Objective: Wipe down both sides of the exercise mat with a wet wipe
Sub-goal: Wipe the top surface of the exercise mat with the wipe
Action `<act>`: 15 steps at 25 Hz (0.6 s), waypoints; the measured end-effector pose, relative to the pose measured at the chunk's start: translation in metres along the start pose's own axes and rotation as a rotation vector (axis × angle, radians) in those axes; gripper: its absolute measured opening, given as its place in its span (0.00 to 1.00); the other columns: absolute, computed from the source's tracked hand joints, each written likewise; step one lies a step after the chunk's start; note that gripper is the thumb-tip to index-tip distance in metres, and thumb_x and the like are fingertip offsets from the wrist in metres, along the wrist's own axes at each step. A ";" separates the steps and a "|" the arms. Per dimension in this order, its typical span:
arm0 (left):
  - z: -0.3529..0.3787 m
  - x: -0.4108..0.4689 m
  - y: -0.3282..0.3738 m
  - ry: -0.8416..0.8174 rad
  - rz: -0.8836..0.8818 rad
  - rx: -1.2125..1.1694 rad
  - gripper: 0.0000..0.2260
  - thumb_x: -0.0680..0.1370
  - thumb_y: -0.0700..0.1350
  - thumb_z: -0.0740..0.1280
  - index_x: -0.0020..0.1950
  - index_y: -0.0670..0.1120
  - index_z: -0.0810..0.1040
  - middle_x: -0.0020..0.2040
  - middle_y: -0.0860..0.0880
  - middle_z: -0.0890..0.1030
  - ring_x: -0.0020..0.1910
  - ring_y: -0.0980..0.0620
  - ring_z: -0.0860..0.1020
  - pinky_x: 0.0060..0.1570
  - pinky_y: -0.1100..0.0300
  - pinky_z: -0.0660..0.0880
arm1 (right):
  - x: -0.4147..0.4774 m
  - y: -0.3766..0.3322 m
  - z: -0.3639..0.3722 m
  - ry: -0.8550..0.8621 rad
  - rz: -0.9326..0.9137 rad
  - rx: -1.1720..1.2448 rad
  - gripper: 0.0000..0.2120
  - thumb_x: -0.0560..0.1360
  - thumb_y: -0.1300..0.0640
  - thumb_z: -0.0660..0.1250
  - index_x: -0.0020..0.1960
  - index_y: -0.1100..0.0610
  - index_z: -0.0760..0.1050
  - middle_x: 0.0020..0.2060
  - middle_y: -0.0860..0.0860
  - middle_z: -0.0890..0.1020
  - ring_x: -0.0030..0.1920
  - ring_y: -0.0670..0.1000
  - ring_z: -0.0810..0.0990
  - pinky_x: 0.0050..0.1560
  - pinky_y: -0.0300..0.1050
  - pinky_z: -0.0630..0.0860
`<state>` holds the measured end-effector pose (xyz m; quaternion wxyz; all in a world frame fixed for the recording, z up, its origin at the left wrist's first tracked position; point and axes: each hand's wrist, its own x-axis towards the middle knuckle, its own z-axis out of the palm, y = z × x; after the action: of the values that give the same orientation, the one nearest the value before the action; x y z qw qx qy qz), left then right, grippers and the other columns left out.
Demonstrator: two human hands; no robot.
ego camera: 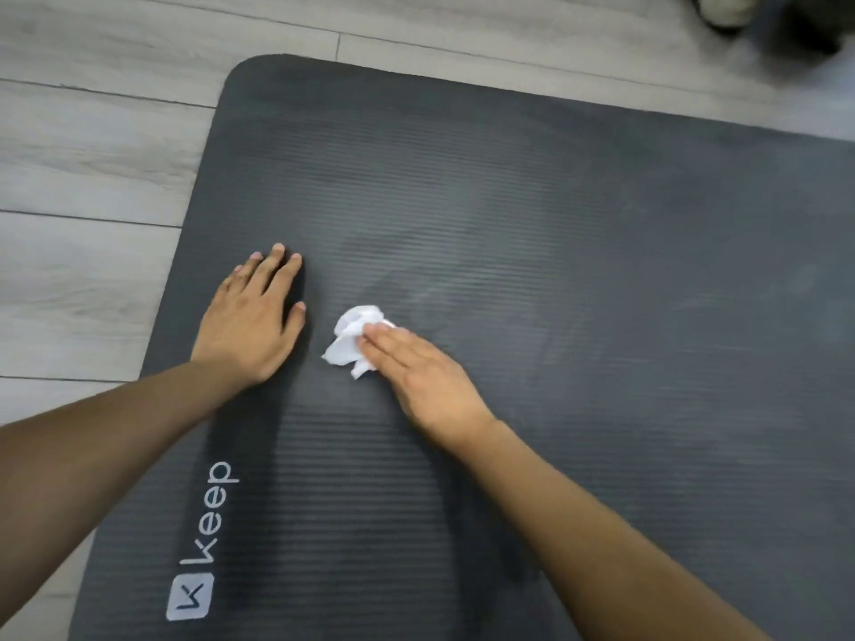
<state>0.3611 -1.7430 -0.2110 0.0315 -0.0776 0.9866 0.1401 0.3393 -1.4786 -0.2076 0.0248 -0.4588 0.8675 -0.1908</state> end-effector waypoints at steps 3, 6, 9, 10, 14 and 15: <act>0.005 -0.026 -0.011 0.033 0.033 0.047 0.30 0.81 0.56 0.51 0.82 0.46 0.60 0.82 0.41 0.60 0.80 0.38 0.59 0.79 0.43 0.55 | -0.027 0.093 -0.041 0.243 0.486 -0.078 0.25 0.77 0.67 0.54 0.73 0.59 0.69 0.72 0.56 0.70 0.71 0.57 0.70 0.72 0.53 0.64; 0.014 -0.029 -0.006 0.069 0.019 0.066 0.30 0.82 0.55 0.49 0.83 0.46 0.56 0.83 0.43 0.57 0.81 0.39 0.56 0.81 0.46 0.50 | -0.020 0.111 -0.059 0.343 0.864 0.020 0.24 0.79 0.67 0.53 0.73 0.53 0.67 0.72 0.52 0.70 0.68 0.56 0.71 0.66 0.54 0.71; 0.016 -0.027 -0.004 0.089 0.006 0.058 0.29 0.82 0.53 0.50 0.84 0.47 0.55 0.83 0.45 0.56 0.82 0.42 0.54 0.81 0.46 0.49 | 0.043 0.040 -0.028 0.414 0.603 0.283 0.17 0.85 0.56 0.50 0.61 0.50 0.77 0.61 0.51 0.79 0.59 0.55 0.78 0.66 0.58 0.70; 0.017 -0.028 -0.005 0.097 0.003 0.042 0.29 0.82 0.53 0.50 0.83 0.47 0.56 0.83 0.45 0.56 0.82 0.43 0.54 0.81 0.47 0.49 | 0.061 0.008 -0.013 0.285 0.423 0.303 0.19 0.84 0.56 0.48 0.63 0.52 0.77 0.62 0.52 0.78 0.61 0.55 0.77 0.67 0.56 0.69; 0.015 -0.028 -0.007 0.134 -0.025 -0.061 0.29 0.81 0.51 0.52 0.82 0.41 0.60 0.82 0.44 0.59 0.82 0.45 0.57 0.81 0.50 0.49 | 0.077 0.004 0.010 -0.083 -0.120 0.043 0.25 0.78 0.62 0.49 0.73 0.61 0.68 0.72 0.56 0.70 0.73 0.54 0.67 0.76 0.46 0.54; 0.014 -0.028 -0.007 0.147 -0.034 -0.075 0.29 0.81 0.51 0.53 0.81 0.41 0.60 0.82 0.43 0.60 0.81 0.44 0.58 0.81 0.50 0.50 | 0.078 0.041 0.007 -0.024 -0.073 0.023 0.24 0.78 0.63 0.50 0.73 0.61 0.68 0.73 0.56 0.69 0.73 0.54 0.67 0.76 0.48 0.55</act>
<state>0.3909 -1.7416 -0.2240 -0.0413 -0.1054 0.9788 0.1706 0.2635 -1.5226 -0.2179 0.0335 -0.4921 0.8476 -0.1957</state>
